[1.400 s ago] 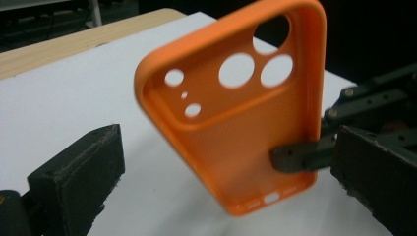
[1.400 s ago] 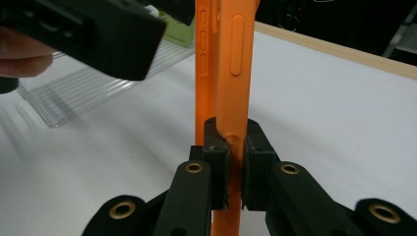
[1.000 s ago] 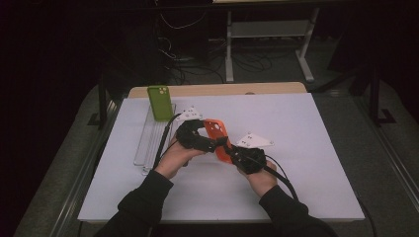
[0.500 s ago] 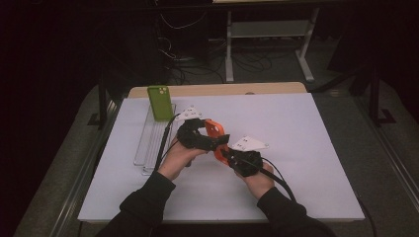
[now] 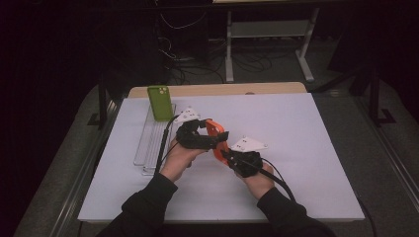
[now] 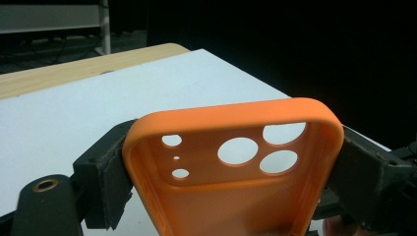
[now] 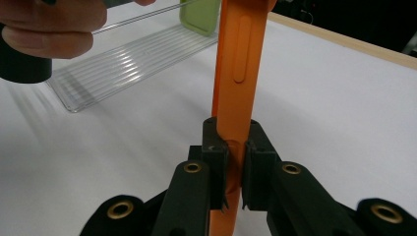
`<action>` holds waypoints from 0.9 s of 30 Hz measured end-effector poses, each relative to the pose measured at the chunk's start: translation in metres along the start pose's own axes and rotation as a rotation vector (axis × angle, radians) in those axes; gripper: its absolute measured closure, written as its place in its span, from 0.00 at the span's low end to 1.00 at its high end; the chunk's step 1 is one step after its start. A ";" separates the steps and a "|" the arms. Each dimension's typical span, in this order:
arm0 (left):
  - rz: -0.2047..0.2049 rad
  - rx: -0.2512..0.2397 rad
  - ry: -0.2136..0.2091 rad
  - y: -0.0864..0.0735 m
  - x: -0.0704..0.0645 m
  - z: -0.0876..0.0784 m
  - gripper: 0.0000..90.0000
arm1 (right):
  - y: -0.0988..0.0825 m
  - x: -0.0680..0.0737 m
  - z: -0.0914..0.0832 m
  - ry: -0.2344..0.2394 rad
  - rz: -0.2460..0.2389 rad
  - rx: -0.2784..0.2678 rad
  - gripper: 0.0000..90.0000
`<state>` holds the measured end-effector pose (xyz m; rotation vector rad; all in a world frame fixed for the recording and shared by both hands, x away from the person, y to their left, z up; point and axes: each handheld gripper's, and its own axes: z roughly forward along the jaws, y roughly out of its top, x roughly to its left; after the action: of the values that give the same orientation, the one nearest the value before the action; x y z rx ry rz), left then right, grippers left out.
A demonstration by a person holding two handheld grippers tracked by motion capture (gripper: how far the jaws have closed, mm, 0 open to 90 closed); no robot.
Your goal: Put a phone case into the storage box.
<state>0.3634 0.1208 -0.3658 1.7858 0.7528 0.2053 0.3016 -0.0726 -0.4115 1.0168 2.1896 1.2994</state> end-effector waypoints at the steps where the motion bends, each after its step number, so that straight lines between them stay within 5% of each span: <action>1: 0.000 -0.002 0.000 0.000 0.000 0.000 0.16 | 0.000 0.000 0.000 0.001 -0.001 0.001 0.89; 9: 0.014 0.003 0.000 -0.001 -0.002 0.001 0.17 | 0.000 -0.002 0.000 0.034 -0.007 0.024 0.81; 20: 0.015 0.007 0.023 -0.002 0.002 -0.001 0.17 | 0.002 -0.023 -0.015 0.074 0.023 0.030 0.46; 25: 0.020 0.005 0.029 -0.002 0.001 -0.001 0.18 | -0.001 -0.033 -0.023 0.041 -0.036 0.053 0.33; 27: 0.026 0.008 0.032 -0.002 0.002 -0.002 0.17 | -0.002 -0.037 -0.027 0.074 -0.012 0.047 0.28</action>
<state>0.3637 0.1239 -0.3674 1.8042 0.7548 0.2491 0.3077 -0.1166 -0.4009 0.9868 2.2872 1.3054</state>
